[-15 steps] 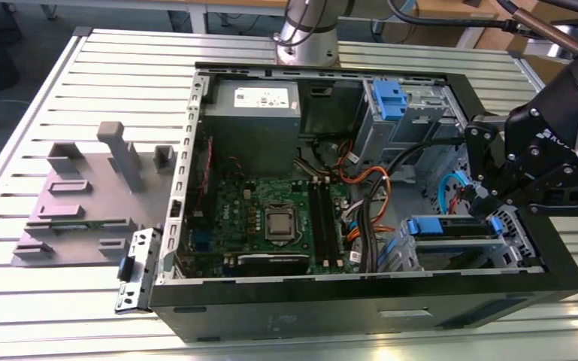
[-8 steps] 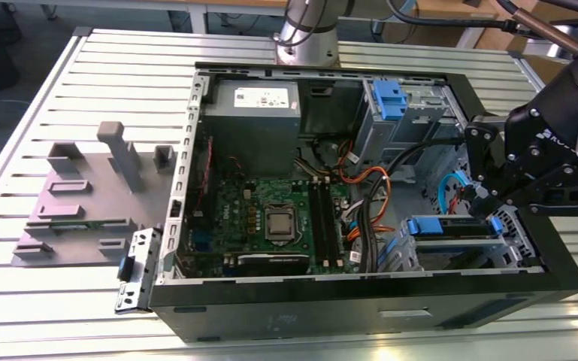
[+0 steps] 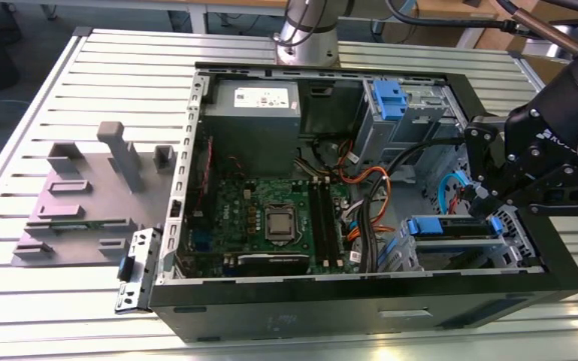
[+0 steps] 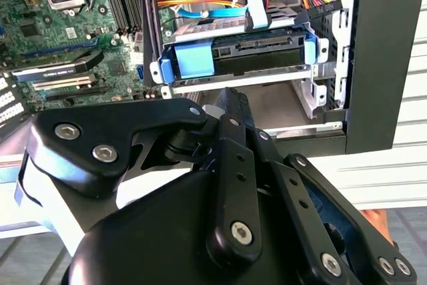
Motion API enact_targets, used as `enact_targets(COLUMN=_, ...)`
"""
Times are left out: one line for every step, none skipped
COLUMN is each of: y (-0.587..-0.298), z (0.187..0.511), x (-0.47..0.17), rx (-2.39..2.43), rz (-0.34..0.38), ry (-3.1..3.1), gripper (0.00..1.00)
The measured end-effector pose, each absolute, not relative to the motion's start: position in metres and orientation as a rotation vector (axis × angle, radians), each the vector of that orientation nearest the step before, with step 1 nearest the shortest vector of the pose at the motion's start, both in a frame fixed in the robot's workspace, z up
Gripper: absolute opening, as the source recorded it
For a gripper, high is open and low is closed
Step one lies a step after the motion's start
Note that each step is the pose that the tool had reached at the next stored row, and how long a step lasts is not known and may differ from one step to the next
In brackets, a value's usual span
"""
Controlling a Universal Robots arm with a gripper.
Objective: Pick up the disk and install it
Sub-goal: 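Insert the first disk wire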
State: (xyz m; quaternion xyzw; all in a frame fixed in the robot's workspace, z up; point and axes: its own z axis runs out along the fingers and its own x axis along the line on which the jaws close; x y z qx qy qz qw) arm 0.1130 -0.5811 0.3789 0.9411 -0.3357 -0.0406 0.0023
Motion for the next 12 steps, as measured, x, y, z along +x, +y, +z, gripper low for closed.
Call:
enact_targets(y=-0.5811, z=0.3789, x=0.113, rx=2.953, rz=-0.127, ry=-1.051, gripper=0.11)
enact_targets(y=-0.5811, z=0.3789, x=0.113, rx=2.953, rz=-0.127, ry=-1.05, gripper=0.11)
enact_targets(y=-0.5811, z=0.3789, x=0.113, rx=2.954, rz=-0.127, ry=-1.048, gripper=0.11)
enact_targets(y=-0.5811, z=0.3789, x=0.113, rx=2.954, rz=-0.127, ry=-1.047, gripper=0.11)
enact_targets(y=-0.5811, z=0.3789, x=0.113, rx=2.955, rz=-0.127, ry=-1.045, gripper=0.11)
enact_targets(y=-0.5811, z=0.3789, x=0.113, rx=2.955, rz=-0.127, ry=-1.043, gripper=0.11)
enact_targets(y=-0.5811, z=0.3788, x=0.113, rx=2.956, rz=-0.127, ry=-1.042, gripper=0.11)
enact_targets(y=-0.5811, z=0.3789, x=0.113, rx=2.956, rz=-0.127, ry=-1.04, gripper=0.11)
enact_targets(y=-0.5811, z=0.3788, x=0.113, rx=2.957, rz=-0.127, ry=-1.038, gripper=0.11)
enact_targets(y=-0.5811, z=0.3788, x=0.113, rx=2.958, rz=-0.127, ry=-1.037, gripper=0.11)
enact_targets(y=-0.5811, z=0.3788, x=0.113, rx=2.958, rz=-0.127, ry=-1.035, gripper=0.11)
enact_targets(y=-0.5811, z=0.3789, x=0.113, rx=2.958, rz=-0.127, ry=-1.034, gripper=0.11)
